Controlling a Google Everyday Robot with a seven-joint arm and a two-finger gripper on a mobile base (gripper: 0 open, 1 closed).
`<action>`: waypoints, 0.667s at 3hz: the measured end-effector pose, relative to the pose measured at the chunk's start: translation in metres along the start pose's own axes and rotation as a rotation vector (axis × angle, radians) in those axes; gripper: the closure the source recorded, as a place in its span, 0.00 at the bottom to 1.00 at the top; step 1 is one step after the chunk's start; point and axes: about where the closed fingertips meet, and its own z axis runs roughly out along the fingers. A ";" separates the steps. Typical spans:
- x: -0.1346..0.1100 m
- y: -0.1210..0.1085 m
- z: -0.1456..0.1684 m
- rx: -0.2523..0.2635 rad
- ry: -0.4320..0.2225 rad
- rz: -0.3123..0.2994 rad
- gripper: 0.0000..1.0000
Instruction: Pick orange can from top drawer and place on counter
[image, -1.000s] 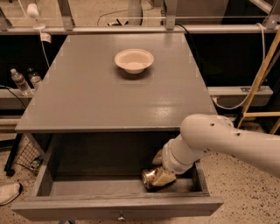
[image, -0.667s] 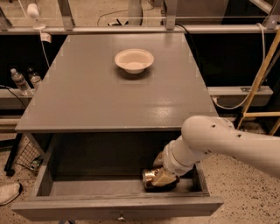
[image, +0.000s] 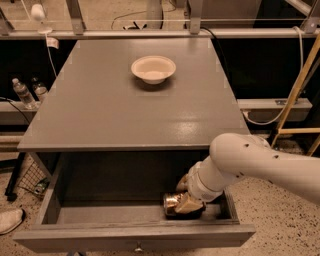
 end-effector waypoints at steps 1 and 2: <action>0.002 -0.002 -0.008 0.018 -0.005 0.002 1.00; 0.010 -0.012 -0.036 0.078 0.001 0.005 1.00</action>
Offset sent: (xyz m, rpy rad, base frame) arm 0.0162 -0.0378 0.0438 -0.0013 -0.1005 -0.0577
